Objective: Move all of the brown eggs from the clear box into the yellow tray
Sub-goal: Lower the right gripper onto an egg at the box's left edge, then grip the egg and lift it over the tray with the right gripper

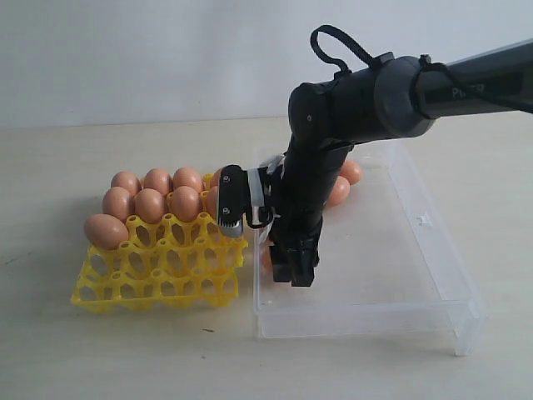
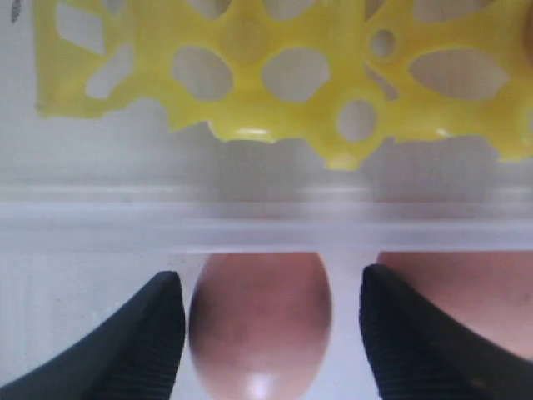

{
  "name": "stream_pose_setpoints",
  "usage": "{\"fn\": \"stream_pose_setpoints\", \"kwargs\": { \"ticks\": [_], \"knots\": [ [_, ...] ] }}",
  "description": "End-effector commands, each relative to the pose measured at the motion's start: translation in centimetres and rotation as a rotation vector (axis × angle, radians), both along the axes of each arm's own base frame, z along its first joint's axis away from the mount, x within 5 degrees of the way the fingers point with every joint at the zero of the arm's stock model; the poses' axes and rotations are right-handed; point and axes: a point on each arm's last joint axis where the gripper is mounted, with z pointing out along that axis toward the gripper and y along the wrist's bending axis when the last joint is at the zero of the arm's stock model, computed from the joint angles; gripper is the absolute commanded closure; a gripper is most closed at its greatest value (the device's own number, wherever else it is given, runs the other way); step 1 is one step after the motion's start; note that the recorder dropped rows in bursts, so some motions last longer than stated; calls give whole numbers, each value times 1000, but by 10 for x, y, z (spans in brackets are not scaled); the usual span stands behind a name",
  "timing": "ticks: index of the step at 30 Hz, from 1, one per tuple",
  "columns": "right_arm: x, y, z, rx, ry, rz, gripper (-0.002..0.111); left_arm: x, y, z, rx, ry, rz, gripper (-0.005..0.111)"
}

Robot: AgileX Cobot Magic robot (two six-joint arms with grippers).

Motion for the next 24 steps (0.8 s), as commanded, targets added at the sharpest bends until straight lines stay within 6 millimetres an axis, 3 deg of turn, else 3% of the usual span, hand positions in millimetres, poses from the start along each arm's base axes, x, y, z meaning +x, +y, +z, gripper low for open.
{"fn": "stream_pose_setpoints", "kwargs": {
  "ticks": [1,7,11,18,22,24],
  "knots": [
    [5,-3,1,-11,-53,17,63,0,0,-1,-11,-3,-3,107],
    [8,-8,1,-58,-73,-65,107,0,0,-1,-11,-3,-3,107],
    [8,-8,9,-38,-71,-130,108,0,0,-1,-11,-3,-3,107],
    [5,-10,56,76,-125,-269,108,0,0,-1,-11,-3,-3,107],
    [-3,-2,94,311,-76,-431,108,0,0,-1,-11,-3,-3,107],
    [-10,13,112,547,67,-534,108,0,0,-1,-11,-3,-3,107]
  ]
}}
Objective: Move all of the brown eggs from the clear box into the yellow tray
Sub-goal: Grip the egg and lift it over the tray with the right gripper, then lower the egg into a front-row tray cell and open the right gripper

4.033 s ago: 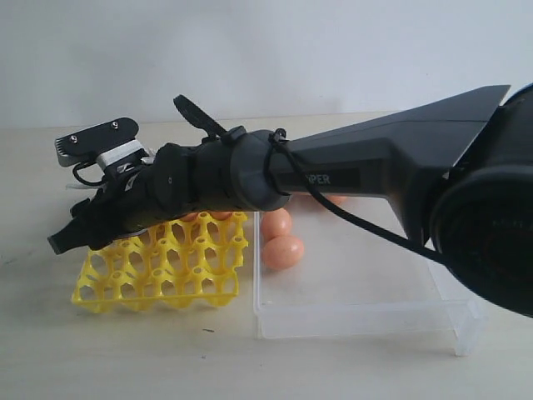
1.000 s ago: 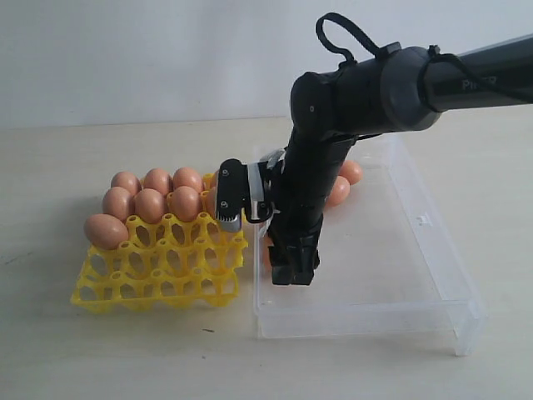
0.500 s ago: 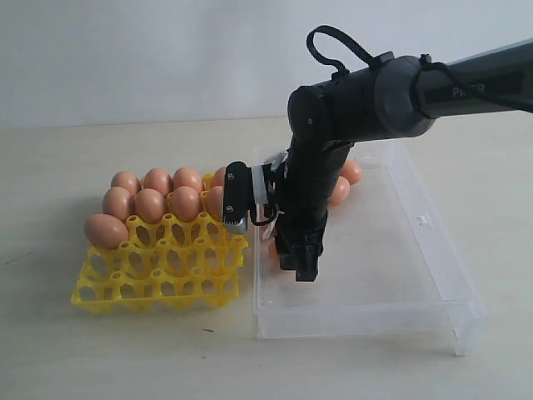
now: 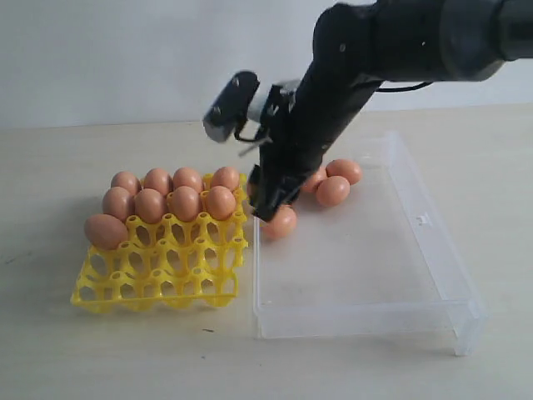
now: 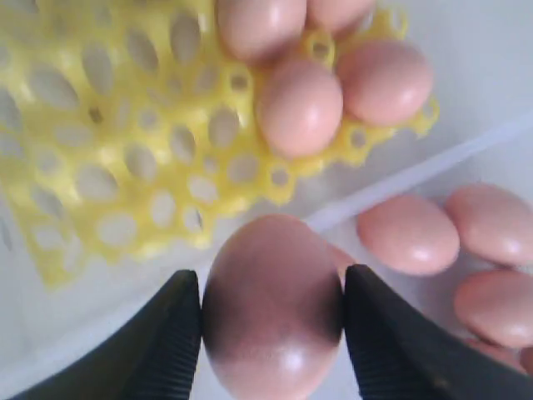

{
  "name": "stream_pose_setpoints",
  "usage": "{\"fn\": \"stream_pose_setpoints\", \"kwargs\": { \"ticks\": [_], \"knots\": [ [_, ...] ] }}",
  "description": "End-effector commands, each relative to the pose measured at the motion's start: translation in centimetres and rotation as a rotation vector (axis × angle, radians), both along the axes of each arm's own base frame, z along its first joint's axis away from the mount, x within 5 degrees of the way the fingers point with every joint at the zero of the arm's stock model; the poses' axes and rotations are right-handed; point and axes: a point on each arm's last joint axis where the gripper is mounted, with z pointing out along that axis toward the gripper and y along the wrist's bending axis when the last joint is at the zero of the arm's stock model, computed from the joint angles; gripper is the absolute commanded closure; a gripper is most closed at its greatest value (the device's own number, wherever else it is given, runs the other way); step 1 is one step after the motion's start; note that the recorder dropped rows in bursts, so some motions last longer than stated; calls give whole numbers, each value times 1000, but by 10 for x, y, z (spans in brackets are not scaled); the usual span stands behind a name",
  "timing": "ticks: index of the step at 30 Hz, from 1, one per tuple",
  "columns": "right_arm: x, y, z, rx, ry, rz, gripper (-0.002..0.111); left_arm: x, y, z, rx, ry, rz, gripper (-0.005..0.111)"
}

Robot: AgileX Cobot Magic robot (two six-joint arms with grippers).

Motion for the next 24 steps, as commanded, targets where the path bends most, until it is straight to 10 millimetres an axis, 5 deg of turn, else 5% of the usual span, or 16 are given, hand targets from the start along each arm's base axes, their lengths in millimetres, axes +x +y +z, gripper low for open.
{"fn": "stream_pose_setpoints", "kwargs": {
  "ticks": [1,8,12,16,24],
  "knots": [
    [-10,24,34,441,164,-111,108,0,0,-1,-11,-3,-3,107],
    [3,48,11,674,249,-226,108,0,0,-1,-11,-3,-3,107],
    [-13,67,-13,749,217,-333,108,0,0,-1,-11,-3,-3,107],
    [-37,92,-43,649,122,-157,108,0,0,-1,-11,-3,-3,107],
    [-38,96,-74,577,131,-182,108,0,0,-1,-11,-3,-3,107]
  ]
}}
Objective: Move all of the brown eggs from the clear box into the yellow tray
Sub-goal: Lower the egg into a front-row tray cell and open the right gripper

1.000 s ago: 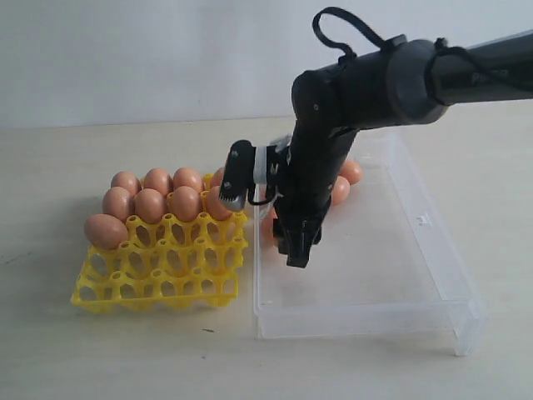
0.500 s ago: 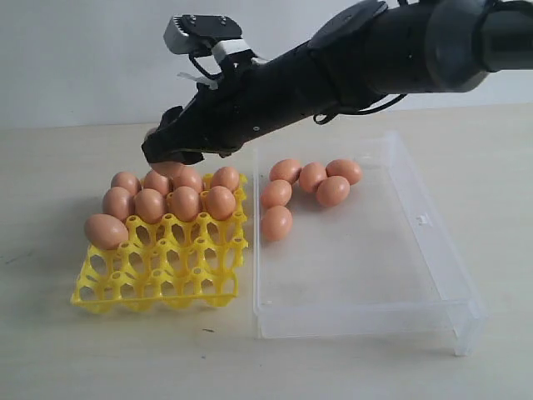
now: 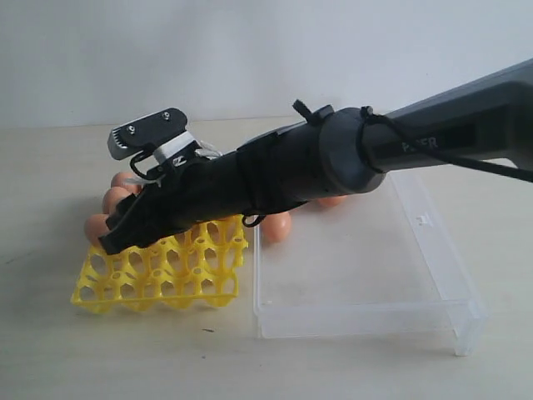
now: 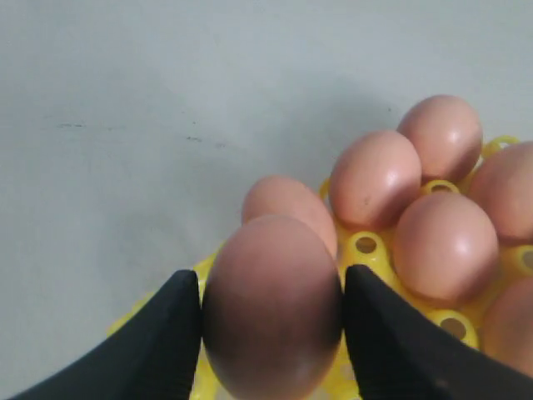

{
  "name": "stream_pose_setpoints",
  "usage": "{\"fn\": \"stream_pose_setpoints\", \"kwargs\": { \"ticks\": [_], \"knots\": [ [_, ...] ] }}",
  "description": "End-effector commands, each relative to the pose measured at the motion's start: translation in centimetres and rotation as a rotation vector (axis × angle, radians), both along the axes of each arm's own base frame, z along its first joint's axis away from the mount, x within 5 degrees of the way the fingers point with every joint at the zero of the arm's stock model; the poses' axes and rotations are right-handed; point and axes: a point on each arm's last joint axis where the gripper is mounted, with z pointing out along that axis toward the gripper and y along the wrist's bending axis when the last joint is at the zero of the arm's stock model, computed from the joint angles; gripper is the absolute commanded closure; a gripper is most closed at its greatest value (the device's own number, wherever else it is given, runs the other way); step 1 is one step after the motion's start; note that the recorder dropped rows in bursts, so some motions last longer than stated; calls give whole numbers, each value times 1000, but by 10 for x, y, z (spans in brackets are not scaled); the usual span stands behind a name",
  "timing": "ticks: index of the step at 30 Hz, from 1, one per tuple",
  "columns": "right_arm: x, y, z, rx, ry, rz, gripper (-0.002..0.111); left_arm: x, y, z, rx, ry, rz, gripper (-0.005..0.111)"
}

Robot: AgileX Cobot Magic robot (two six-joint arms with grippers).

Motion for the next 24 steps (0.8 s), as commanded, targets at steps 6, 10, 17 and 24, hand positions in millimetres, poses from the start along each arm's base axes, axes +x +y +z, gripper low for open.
{"fn": "stream_pose_setpoints", "kwargs": {
  "ticks": [6,10,17,24],
  "knots": [
    [8,3,-7,-31,-48,-15,108,0,0,-1,-11,-3,-3,107],
    [12,8,-6,-19,-60,-19,108,0,0,-1,-11,-3,-3,107],
    [21,8,-12,-62,-92,-84,108,0,0,-1,-11,-3,-3,107],
    [21,8,-15,-67,-91,-80,97,0,0,-1,-11,-3,-3,107]
  ]
}}
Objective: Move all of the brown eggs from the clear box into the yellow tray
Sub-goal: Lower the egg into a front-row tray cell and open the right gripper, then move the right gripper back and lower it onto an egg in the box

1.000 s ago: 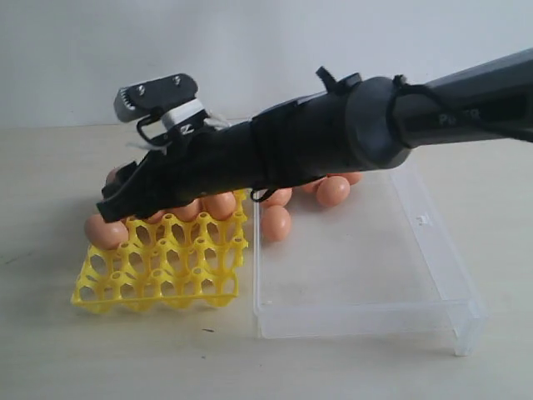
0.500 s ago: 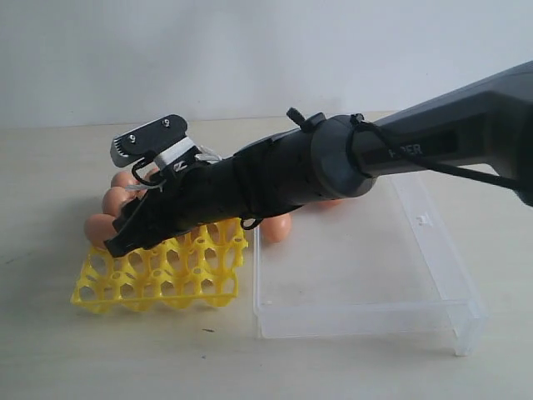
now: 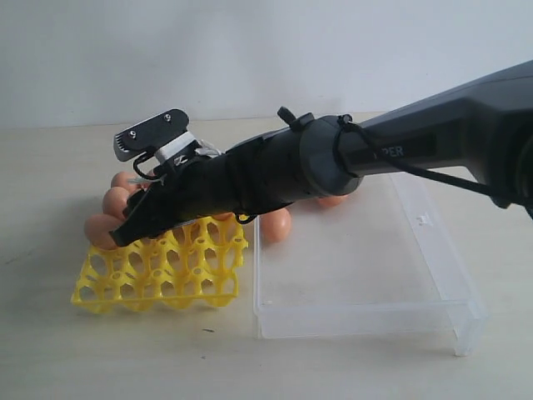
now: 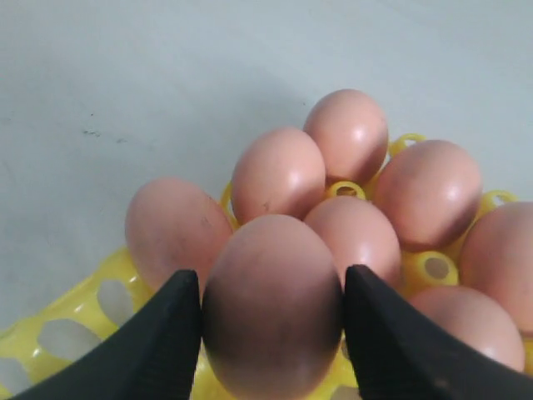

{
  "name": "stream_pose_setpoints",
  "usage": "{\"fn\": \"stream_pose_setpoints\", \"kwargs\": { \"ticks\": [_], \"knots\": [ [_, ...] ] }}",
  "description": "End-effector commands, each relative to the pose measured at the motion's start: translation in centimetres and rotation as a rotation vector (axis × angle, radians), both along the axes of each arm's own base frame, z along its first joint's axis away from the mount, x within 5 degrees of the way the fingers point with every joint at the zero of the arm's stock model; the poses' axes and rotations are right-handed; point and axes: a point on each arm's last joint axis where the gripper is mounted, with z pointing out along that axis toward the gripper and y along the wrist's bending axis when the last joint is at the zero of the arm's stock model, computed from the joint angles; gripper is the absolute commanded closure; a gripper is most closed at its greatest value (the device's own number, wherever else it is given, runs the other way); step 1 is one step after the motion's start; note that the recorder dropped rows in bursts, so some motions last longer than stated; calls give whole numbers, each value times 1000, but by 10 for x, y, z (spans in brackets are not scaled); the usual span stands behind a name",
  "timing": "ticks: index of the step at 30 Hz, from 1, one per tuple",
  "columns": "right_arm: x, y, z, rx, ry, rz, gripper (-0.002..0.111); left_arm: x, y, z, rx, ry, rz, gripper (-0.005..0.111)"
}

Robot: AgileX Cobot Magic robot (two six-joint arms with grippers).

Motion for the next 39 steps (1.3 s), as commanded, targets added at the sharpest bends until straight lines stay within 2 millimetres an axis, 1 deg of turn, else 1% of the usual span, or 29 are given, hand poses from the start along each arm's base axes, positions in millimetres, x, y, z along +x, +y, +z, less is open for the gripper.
{"fn": "stream_pose_setpoints", "kwargs": {
  "ticks": [1,8,13,15,18,21,24,25,27,30,32,33,34,35,39],
  "knots": [
    [1,2,1,9,-3,9,93,0,0,-1,-11,-3,-3,107],
    [1,2,0,-4,-28,29,71,0,0,-1,-11,-3,-3,107],
    [-1,3,1,9,-22,56,52,0,0,-1,-11,-3,-3,107],
    [-2,4,1,15,-18,65,47,0,0,-1,-11,-3,-3,107],
    [-2,4,1,16,-17,67,43,0,0,-1,-11,-3,-3,107],
    [-2,4,1,16,-17,67,41,0,0,-1,-11,-3,-3,107],
    [-1,2,12,21,-41,47,41,0,0,-1,-11,-3,-3,107],
    [1,1,17,19,-58,28,41,0,0,-1,-11,-3,-3,107],
    [4,-3,31,14,-94,-22,47,0,0,-1,-11,-3,-3,107],
    [11,-13,57,0,-170,-126,68,0,0,-1,-11,-3,-3,107],
    [16,-23,76,-18,-228,-220,87,0,0,-1,-11,-3,-3,107],
    [17,-27,84,-20,-248,-252,95,0,0,-1,-11,-3,-3,107],
    [18,-33,96,-20,-274,-293,105,0,0,-1,-11,-3,-3,107],
    [18,-36,103,-18,-289,-316,108,0,0,-1,-11,-3,-3,107],
    [17,-50,134,1,-345,-399,108,0,0,-1,-11,-3,-3,107]
  ]
}}
